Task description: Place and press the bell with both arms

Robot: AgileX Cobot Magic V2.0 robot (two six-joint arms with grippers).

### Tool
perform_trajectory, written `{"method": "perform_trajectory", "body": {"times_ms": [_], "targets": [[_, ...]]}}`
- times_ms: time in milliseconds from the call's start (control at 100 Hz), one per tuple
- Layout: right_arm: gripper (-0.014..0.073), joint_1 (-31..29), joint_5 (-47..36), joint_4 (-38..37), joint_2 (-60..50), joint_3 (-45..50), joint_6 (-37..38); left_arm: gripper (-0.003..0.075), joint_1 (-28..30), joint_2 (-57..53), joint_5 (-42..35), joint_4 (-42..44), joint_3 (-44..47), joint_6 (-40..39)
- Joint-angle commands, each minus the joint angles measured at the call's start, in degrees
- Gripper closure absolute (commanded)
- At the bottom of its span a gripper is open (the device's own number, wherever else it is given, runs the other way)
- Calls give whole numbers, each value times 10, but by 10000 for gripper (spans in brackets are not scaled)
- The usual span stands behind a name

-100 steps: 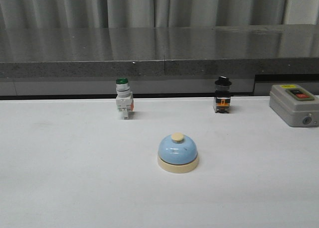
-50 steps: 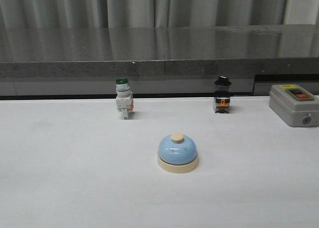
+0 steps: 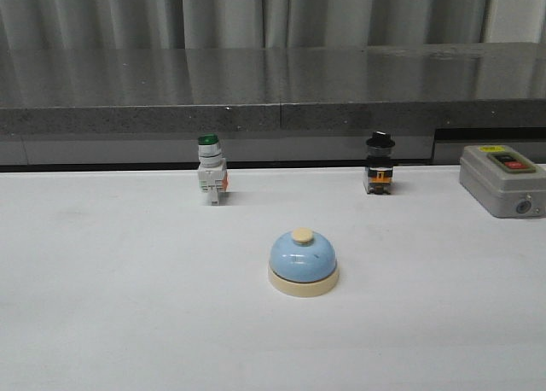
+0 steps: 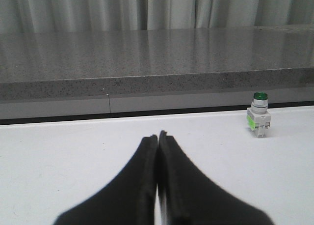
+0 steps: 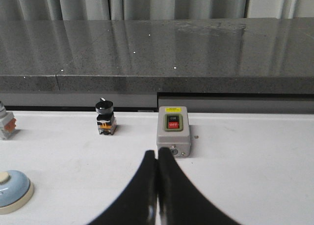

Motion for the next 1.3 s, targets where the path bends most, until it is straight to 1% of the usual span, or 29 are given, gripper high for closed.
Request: {"method": "perform_trajectory", "body": {"times_ms": [0,170,370,1290], "targets": [[663,-4,-79,3,-10,13,-8,741,1,-17,-49,-2,24,-5],[663,-4,-134,3,-11,59,-2,741,1,-17,-49,-2,24,-5],[663,-4,-178,3,-11,100,-2,741,1,-17,-49,-2,24,-5],[663,-4,-180,3,-11,100,-2,741,1,-17,-49,-2,24,-5]]}}
